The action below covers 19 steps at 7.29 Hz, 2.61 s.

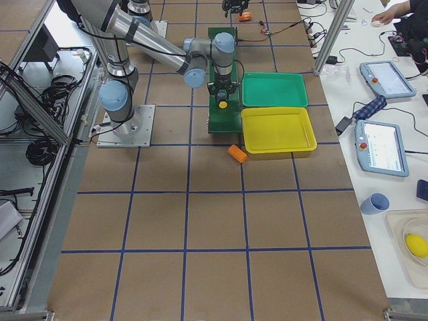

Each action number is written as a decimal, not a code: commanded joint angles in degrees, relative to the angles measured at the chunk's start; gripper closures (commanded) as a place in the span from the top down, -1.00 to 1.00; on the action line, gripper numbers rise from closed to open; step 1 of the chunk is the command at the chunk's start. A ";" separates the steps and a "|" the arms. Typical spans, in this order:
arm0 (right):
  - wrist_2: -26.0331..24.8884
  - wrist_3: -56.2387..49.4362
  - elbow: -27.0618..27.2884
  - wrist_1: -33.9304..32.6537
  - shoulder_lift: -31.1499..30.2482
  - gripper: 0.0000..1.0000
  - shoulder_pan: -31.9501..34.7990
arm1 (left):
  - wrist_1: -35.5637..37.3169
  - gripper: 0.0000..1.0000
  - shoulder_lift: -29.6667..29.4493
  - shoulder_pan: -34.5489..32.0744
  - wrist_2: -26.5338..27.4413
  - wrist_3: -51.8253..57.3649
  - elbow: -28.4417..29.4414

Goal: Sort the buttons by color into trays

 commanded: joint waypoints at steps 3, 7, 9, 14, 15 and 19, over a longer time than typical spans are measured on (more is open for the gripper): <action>-0.39 -0.76 -0.26 0.09 0.09 -0.76 0.00 | 4.93 1.00 -6.65 17.87 -2.05 -4.42 3.71; 0.04 -1.20 -7.15 0.34 0.70 -1.00 0.00 | 13.30 1.00 -12.89 20.99 2.79 -36.84 6.36; -1.09 -1.12 -18.05 -0.26 9.70 -1.00 -0.35 | 13.06 1.00 -15.52 16.25 2.01 -54.50 8.20; -1.18 -5.17 -24.70 -0.62 20.03 0.99 -3.96 | 16.77 -0.88 -21.44 15.88 2.35 -56.33 9.26; -1.18 -5.07 -24.70 -0.27 19.78 1.00 -3.95 | 15.28 -1.00 -20.47 15.45 2.44 -56.34 9.26; -0.75 -3.68 -24.43 14.37 10.40 1.00 -3.43 | 9.11 -1.00 -11.01 8.29 2.88 -43.65 4.20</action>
